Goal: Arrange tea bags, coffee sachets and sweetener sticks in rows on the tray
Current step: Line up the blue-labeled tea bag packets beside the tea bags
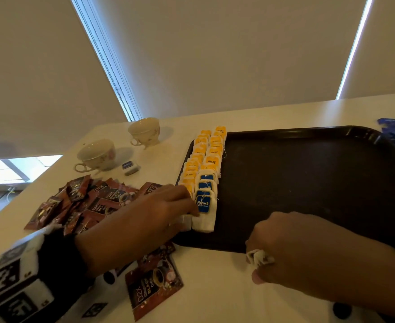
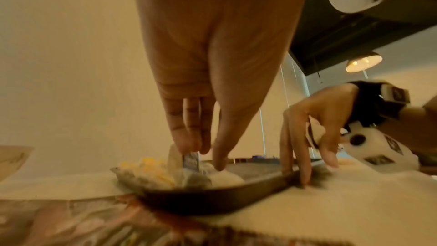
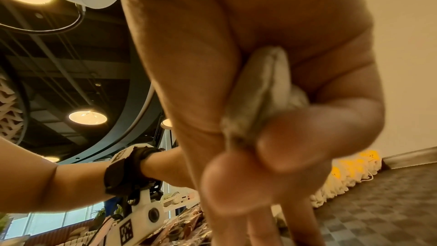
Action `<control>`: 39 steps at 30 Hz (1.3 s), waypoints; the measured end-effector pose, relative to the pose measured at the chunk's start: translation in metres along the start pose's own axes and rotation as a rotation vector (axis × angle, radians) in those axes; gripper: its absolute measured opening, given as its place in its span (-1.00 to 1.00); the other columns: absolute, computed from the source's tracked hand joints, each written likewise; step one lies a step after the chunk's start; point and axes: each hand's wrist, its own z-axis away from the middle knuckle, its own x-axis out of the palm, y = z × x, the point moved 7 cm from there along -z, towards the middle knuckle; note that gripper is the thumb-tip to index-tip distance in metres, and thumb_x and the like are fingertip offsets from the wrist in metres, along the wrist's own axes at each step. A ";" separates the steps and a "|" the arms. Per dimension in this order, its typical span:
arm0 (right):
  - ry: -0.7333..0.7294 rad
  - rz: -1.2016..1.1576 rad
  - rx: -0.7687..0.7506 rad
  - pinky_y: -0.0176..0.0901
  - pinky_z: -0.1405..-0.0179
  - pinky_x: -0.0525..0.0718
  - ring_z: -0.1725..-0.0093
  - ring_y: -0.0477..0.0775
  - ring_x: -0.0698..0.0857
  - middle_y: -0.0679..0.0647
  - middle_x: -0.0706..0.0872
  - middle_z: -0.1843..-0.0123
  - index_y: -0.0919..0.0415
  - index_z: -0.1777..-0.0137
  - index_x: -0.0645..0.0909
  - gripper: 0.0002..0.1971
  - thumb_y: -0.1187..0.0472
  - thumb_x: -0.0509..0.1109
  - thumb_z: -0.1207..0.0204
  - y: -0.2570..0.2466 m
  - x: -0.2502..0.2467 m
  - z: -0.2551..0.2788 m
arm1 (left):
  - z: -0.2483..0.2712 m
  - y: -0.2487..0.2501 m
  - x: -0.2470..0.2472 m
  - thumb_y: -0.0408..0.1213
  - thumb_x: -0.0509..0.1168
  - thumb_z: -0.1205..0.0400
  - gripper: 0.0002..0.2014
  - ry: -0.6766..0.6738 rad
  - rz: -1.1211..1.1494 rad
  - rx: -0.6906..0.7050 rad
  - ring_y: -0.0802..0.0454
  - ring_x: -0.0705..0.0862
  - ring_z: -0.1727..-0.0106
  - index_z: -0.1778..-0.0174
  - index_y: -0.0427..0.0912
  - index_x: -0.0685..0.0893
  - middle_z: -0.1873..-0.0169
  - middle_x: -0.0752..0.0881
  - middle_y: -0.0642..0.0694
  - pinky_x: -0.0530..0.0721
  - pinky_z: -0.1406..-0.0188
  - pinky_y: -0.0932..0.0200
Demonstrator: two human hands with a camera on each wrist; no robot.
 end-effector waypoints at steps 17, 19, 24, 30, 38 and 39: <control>0.016 0.007 -0.018 -0.29 -0.02 0.52 -0.14 -0.05 0.64 0.00 0.66 -0.19 0.02 -0.36 0.51 -0.65 -0.03 0.26 -0.62 0.005 -0.001 -0.003 | -0.012 -0.034 0.016 -0.21 0.29 -0.63 -0.73 -0.096 0.007 -0.158 0.38 0.50 -0.12 -0.25 0.02 0.68 -0.22 0.60 0.12 0.30 -0.01 0.71; 0.025 0.002 -0.019 -0.30 0.02 0.52 -0.07 -0.08 0.63 -0.02 0.66 -0.16 0.00 -0.34 0.52 -0.66 -0.05 0.26 -0.61 0.005 -0.001 -0.003 | -0.013 -0.035 0.015 -0.22 0.31 -0.62 -0.74 -0.083 0.014 -0.167 0.40 0.49 -0.05 -0.22 0.00 0.69 -0.19 0.62 0.11 0.33 0.01 0.69; 0.018 -0.008 -0.009 -0.24 -0.11 0.57 -0.15 -0.05 0.63 -0.02 0.65 -0.19 -0.01 -0.36 0.50 -0.65 -0.05 0.25 -0.62 0.005 -0.002 -0.002 | -0.015 -0.035 0.013 -0.24 0.30 -0.62 -0.78 -0.061 0.035 -0.179 0.30 0.59 -0.07 -0.17 -0.04 0.70 -0.16 0.62 0.09 0.56 -0.09 0.44; -0.007 -0.033 0.006 -0.33 -0.03 0.49 -0.14 -0.11 0.60 -0.03 0.63 -0.24 -0.02 -0.40 0.46 -0.63 -0.05 0.23 -0.63 0.007 0.001 -0.002 | -0.012 -0.046 -0.001 -0.13 0.38 -0.55 -0.74 -0.167 0.166 -0.263 0.38 0.59 0.01 -0.17 0.10 0.66 -0.06 0.59 0.28 0.56 0.05 0.49; -0.042 -0.143 0.056 -0.32 -0.10 0.58 -0.09 -0.18 0.63 -0.13 0.64 -0.20 -0.15 -0.31 0.55 -0.66 -0.12 0.31 -0.56 0.005 0.002 0.007 | -0.007 -0.193 -0.046 -0.36 0.27 -0.65 -0.86 -0.018 0.116 -0.848 -0.05 0.76 0.25 0.04 -0.34 0.71 0.14 0.77 -0.23 0.67 0.35 0.25; -0.042 -0.171 0.066 -0.36 -0.03 0.60 0.01 -0.22 0.64 -0.15 0.63 -0.19 -0.19 -0.28 0.56 -0.68 -0.13 0.32 -0.54 0.005 0.000 0.010 | -0.009 -0.208 -0.036 -0.38 0.24 -0.65 -0.83 -0.064 0.121 -0.897 -0.12 0.78 0.24 0.03 -0.40 0.69 0.11 0.78 -0.29 0.70 0.36 0.19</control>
